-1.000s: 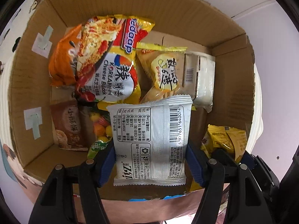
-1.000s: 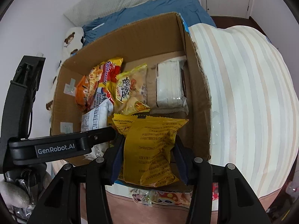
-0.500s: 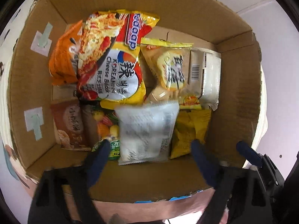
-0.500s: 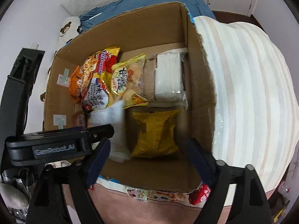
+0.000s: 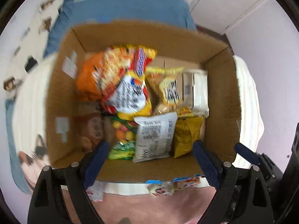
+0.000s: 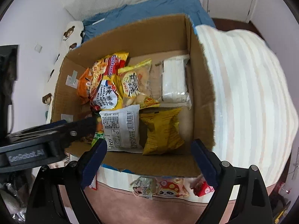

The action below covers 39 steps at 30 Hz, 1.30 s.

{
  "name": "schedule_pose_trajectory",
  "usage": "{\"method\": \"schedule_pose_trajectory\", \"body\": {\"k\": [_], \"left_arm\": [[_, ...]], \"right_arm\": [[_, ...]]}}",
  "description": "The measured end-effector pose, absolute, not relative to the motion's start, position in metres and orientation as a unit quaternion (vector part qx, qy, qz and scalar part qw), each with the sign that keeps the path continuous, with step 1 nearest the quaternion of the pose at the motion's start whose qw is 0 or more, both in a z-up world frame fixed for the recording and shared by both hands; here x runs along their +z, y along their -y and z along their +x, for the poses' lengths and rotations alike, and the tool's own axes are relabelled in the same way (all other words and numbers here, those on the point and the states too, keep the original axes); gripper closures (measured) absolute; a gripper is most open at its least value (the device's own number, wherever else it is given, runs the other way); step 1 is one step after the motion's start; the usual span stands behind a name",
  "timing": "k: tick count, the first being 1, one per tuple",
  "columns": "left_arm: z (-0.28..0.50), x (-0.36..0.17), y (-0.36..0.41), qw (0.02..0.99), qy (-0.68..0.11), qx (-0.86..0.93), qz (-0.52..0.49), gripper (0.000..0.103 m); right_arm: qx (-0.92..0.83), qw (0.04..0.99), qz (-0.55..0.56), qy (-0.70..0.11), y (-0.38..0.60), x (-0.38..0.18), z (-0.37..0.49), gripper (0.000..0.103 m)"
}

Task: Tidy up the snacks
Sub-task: 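Lift both grippers out of the box toward the remaining packets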

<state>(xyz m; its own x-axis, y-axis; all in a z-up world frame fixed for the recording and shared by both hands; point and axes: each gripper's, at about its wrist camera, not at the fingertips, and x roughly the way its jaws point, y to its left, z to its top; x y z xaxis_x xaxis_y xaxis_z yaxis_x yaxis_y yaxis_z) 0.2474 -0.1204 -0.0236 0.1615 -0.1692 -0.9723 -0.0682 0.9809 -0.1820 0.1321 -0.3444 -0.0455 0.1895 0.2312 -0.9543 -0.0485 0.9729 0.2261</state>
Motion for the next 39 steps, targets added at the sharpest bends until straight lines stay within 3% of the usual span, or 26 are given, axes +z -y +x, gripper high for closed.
{"method": "schedule_pose_trajectory", "body": {"k": [10,25,33,39], "left_arm": [[0.188,0.042,0.107,0.84,-0.542,-0.011,-0.03,0.011],[0.096,0.088,0.091,0.891,-0.454,0.009,-0.023,0.011],[0.058,0.086,0.07,0.893,-0.448,0.014,-0.038,0.011],[0.042,0.048,0.033,0.884,-0.463,0.047,-0.045,0.011]], "right_arm": [[0.072,0.824,0.056,-0.559,0.344,0.007,0.089,0.009],[0.06,0.871,0.032,-0.487,0.33,0.067,0.006,0.009],[0.069,0.875,0.052,-0.477,0.327,0.081,-0.032,0.009],[0.082,0.851,0.098,-0.509,0.327,0.053,-0.052,0.005]]}}
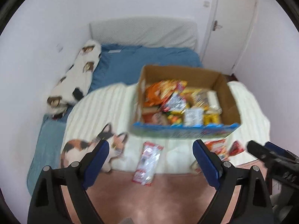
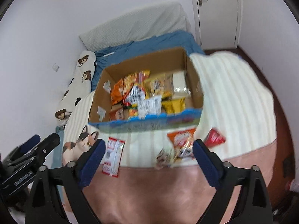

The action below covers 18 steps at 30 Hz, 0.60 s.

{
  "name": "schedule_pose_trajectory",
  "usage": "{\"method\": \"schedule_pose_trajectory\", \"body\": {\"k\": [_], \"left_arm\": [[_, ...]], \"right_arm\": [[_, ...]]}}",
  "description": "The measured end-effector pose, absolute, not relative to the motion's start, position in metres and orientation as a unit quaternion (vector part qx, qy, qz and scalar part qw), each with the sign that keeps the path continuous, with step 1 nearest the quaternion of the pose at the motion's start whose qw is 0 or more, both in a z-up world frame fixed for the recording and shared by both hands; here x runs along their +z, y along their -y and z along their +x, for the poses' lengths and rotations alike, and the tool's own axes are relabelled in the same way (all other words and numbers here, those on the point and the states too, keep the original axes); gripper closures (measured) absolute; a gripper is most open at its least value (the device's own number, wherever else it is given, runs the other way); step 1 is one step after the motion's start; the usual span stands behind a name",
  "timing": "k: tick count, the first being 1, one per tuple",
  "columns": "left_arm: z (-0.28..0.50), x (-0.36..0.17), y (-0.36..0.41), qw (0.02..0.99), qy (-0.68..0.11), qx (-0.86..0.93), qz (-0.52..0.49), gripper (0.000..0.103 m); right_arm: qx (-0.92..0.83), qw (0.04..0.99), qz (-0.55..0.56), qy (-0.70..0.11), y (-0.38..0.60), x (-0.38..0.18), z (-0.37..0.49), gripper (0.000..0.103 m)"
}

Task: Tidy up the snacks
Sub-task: 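Lift both grippers out of the box toward the remaining packets, then grasp the red-white stick packet with the left gripper while the right grasps the orange panda packet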

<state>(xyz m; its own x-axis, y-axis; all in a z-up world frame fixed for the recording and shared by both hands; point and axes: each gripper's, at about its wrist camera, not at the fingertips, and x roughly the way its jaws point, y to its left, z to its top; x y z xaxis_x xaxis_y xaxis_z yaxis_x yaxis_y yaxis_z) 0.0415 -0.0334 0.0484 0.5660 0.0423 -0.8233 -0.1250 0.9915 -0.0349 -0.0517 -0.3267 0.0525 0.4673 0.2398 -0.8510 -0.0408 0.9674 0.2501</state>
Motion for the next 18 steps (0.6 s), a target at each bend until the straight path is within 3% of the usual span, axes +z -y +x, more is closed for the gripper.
{"method": "schedule_pose_trajectory", "body": {"k": [9,18], "left_arm": [[0.038,-0.056,-0.035,0.82,-0.556,0.12,-0.063,0.011],[0.055,-0.132,-0.037,0.782,-0.609,0.116,-0.065,0.011]], "right_arm": [[0.031,0.789,0.185,-0.586,0.351,-0.053,-0.051,0.005],[-0.041,0.749,0.263,-0.606,0.382,-0.134,-0.029,0.006]]}}
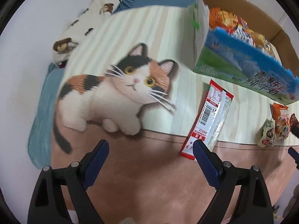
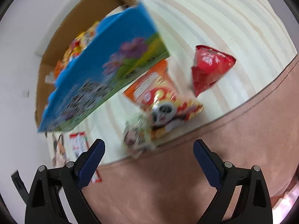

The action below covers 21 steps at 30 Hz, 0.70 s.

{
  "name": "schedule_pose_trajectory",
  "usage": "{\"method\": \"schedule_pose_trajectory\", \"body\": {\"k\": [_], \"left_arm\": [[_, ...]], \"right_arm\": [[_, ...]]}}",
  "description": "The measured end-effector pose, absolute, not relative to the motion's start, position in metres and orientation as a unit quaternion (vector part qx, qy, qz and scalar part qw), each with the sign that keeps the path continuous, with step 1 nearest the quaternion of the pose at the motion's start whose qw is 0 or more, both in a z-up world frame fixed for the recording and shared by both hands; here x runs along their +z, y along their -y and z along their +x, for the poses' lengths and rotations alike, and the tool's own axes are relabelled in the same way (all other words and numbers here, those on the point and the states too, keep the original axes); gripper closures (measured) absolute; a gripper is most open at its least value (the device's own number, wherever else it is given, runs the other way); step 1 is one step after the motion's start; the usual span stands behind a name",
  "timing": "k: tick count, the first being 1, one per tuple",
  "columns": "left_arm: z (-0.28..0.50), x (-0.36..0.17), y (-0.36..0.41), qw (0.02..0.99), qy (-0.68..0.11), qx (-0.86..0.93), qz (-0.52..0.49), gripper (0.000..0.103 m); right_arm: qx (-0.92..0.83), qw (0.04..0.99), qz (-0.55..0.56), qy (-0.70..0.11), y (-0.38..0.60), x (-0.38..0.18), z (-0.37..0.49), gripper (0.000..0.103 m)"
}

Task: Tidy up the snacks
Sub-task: 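Grasp the red-white stick packet with the left gripper while the right grasps the orange panda packet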

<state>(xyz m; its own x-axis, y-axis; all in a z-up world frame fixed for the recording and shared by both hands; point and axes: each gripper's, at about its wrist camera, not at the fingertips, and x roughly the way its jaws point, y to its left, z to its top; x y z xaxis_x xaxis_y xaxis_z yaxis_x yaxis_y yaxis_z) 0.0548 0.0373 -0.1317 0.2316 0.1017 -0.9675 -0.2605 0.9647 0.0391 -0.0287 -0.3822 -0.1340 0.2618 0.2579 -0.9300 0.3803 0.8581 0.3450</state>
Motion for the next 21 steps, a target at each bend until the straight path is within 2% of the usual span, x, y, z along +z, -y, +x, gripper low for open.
{"method": "schedule_pose_trajectory", "body": {"k": [4,8,9,10,12,15,21], "left_arm": [[0.066,-0.144,-0.029,0.781,-0.613,0.107,-0.061,0.011],[0.075,-0.154,-0.016,0.777,-0.62,0.094,-0.052,0.011],[0.077,-0.156,-0.012,0.777,-0.621,0.09,-0.048,0.011],[0.079,-0.158,-0.006,0.778,-0.621,0.087,-0.038,0.011],[0.082,-0.159,0.004,0.779,-0.622,0.082,-0.019,0.011],[0.087,-0.16,0.019,0.777,-0.625,0.069,-0.01,0.011],[0.096,-0.163,0.036,0.773,-0.632,0.057,-0.004,0.011]], "right_arm": [[-0.075,0.786,0.193,-0.583,0.378,-0.132,-0.01,0.006],[-0.063,0.788,0.124,-0.599,0.366,-0.15,0.019,0.007],[-0.059,0.785,0.106,-0.608,0.362,-0.157,0.025,0.01],[-0.058,0.781,0.092,-0.614,0.359,-0.163,0.029,0.023],[-0.052,0.777,0.081,-0.622,0.356,-0.173,0.033,0.036],[-0.049,0.781,0.075,-0.617,0.356,-0.172,0.029,0.046],[-0.062,0.778,0.137,-0.61,0.381,-0.152,-0.006,0.049]]}}
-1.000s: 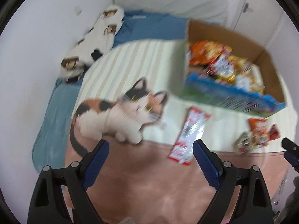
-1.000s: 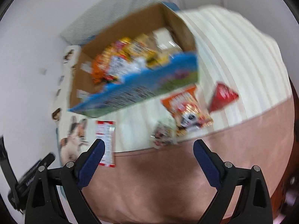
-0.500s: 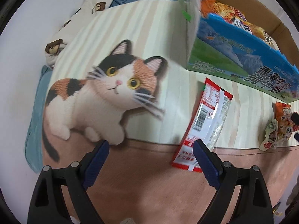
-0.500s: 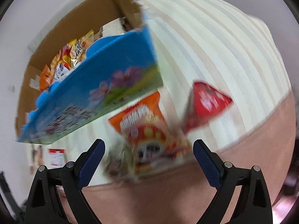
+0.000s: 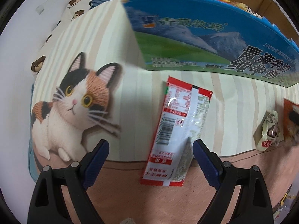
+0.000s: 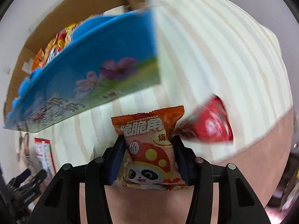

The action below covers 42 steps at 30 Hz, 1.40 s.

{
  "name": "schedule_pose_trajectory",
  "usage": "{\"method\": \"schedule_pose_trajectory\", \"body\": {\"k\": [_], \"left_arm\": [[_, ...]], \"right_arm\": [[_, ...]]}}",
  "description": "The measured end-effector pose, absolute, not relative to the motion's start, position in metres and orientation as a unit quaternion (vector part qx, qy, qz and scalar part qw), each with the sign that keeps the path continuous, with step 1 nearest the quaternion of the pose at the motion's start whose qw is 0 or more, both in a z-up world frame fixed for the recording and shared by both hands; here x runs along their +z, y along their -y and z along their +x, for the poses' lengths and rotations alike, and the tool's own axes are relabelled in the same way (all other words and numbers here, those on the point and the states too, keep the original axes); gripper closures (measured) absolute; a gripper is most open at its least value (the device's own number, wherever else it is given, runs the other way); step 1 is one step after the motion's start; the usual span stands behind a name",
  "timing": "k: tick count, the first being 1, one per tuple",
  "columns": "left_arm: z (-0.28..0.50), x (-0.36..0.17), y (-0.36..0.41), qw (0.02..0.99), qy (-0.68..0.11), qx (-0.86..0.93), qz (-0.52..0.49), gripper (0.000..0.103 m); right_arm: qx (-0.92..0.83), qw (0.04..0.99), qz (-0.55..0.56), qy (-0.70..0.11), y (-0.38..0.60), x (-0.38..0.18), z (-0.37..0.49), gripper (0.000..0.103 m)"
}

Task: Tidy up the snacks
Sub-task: 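Grasp the red-white stick packet with the left gripper while the right grasps the orange panda packet, then lift both packets and carry them toward the cardboard box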

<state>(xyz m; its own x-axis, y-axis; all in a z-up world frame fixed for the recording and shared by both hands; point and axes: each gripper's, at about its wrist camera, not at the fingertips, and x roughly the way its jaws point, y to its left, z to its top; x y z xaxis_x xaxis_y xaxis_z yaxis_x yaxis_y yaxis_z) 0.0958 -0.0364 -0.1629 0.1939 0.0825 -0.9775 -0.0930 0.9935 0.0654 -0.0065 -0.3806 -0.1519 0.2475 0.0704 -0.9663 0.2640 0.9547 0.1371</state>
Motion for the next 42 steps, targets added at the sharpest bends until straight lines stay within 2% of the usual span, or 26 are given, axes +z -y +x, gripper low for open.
{"method": "schedule_pose_trajectory", "body": {"k": [7,13,15,17,19,24,27,30,35,39,42], "left_arm": [[0.111,-0.177,0.05,0.761,-0.647,0.045,0.008,0.011],[0.118,-0.181,0.068,0.759,-0.649,0.045,0.034,0.013],[0.121,-0.178,0.063,0.762,-0.646,0.041,0.022,0.025],[0.12,-0.174,0.058,0.76,-0.648,0.038,0.008,0.05],[0.112,-0.171,0.053,0.755,-0.655,0.037,-0.009,0.051],[0.082,-0.172,0.033,0.732,-0.677,0.047,-0.06,0.051],[0.062,-0.174,0.027,0.72,-0.687,0.05,-0.083,0.051],[0.048,-0.176,0.023,0.711,-0.694,0.056,-0.096,0.051],[0.032,-0.185,0.026,0.702,-0.705,0.051,-0.09,0.05],[0.029,-0.191,0.022,0.697,-0.711,0.051,-0.083,0.047],[0.031,-0.195,0.025,0.697,-0.712,0.05,-0.069,0.046]], "right_arm": [[-0.078,0.752,0.209,-0.621,0.396,-0.153,-0.069,0.049],[-0.077,0.718,0.241,-0.648,0.392,-0.185,-0.098,0.048],[-0.078,0.72,0.244,-0.645,0.389,-0.184,-0.098,0.045],[-0.074,0.718,0.23,-0.653,0.387,-0.184,-0.095,0.039],[-0.068,0.72,0.22,-0.655,0.385,-0.183,-0.094,0.032],[-0.059,0.729,0.157,-0.663,0.367,-0.18,-0.094,0.032],[-0.044,0.727,0.136,-0.672,0.351,-0.188,-0.098,0.047],[-0.022,0.728,0.124,-0.674,0.334,-0.189,-0.106,0.049],[0.013,0.716,0.15,-0.682,0.298,-0.193,-0.116,0.049],[0.01,0.701,0.15,-0.697,0.284,-0.207,-0.116,0.042],[0.008,0.697,0.141,-0.703,0.271,-0.216,-0.117,0.041]]}}
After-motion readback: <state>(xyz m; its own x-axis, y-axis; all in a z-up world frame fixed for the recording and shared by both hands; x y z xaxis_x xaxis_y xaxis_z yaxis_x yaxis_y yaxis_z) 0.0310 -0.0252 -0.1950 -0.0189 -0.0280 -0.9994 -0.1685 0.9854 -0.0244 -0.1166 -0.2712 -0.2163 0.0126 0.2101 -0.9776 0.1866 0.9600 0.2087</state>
